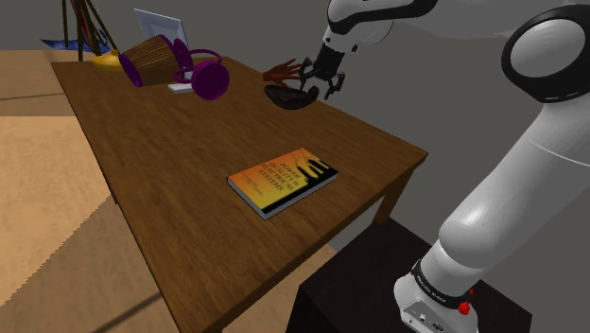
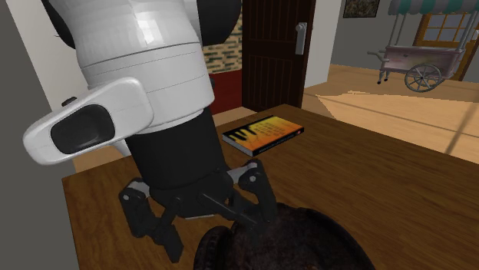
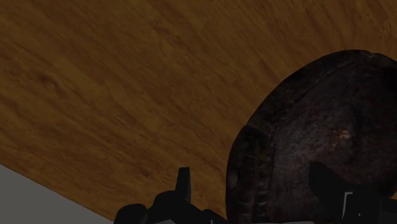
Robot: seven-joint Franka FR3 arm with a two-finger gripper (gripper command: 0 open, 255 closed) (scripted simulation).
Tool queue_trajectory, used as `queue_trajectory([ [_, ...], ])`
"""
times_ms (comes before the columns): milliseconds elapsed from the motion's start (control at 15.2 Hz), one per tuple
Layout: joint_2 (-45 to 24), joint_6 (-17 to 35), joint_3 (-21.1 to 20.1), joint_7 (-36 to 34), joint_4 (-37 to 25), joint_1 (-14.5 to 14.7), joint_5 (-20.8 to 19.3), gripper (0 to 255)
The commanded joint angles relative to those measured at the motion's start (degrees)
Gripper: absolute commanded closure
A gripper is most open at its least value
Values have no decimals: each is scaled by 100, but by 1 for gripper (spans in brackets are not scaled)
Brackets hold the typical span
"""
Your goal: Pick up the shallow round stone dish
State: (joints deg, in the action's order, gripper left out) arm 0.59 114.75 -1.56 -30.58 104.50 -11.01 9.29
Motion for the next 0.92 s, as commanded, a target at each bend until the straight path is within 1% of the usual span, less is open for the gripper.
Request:
queue_trajectory([
  [0, 7, 26, 0, 3, 30, 0, 2, 255],
  [594, -2, 28, 3, 9, 23, -2, 3, 255],
  [858, 2, -275, 7, -35, -279, -7, -17, 255],
])
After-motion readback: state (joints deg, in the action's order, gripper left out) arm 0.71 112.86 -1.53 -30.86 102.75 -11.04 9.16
